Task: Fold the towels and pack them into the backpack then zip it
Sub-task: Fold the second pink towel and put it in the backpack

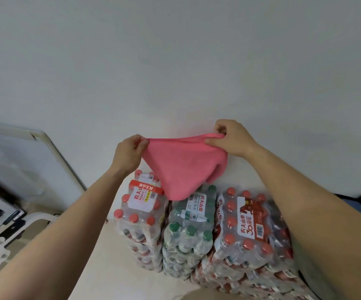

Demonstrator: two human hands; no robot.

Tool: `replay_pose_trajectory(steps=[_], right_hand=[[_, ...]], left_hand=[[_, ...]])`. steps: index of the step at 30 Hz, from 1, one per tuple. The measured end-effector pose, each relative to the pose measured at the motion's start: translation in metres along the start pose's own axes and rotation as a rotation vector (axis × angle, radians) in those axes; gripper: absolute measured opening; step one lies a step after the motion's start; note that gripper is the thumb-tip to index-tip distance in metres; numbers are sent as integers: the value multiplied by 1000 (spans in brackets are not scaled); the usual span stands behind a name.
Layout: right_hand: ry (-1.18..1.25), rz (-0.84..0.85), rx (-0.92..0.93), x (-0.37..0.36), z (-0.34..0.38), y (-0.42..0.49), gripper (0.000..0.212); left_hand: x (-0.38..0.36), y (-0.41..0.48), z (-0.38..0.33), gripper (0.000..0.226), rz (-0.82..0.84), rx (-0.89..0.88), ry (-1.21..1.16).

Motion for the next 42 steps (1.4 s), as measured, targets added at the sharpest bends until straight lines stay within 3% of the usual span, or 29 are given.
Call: replay_pose_trajectory(steps=[2, 7, 12, 18, 23, 26, 30, 34, 38, 42], right_hand=[[-2, 39, 4, 9, -6, -6, 23], [91, 69, -40, 28, -18, -29, 25], [90, 72, -123, 33, -40, -50, 18], [92, 2, -115, 28, -41, -60, 22], [113, 41, -91, 17, -26, -57, 19], [126, 64, -88, 14, -26, -58, 21], [127, 67, -80, 12, -26, -62, 24], [125, 99, -82, 9, -24, -63, 18], [107, 80, -69, 9, -21, -64, 17], [18, 90, -111, 8, -33, -66, 27]], left_hand=[[4, 13, -21, 19, -51, -42, 2], [0, 36, -53, 22, -143, -65, 29], [-20, 35, -69, 25, -115, -55, 104], [-66, 8, -106, 11, 205, -258, -11], [-102, -17, -121, 42, 451, -336, -81], [-113, -24, -120, 25, 541, -325, -147], [-115, -28, -120, 6, 479, -308, -149], [-112, -29, -120, 32, 511, -316, -167], [-112, -28, -120, 7, 474, -311, -152], [-100, -20, -115, 4, 323, -301, -49]])
Point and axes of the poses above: each hand's wrist, its own y-axis towards the middle knuckle, its own x-axis out of the back of the hand, z = x × y, the point moved 4 cm from there along y, towards the middle knuckle
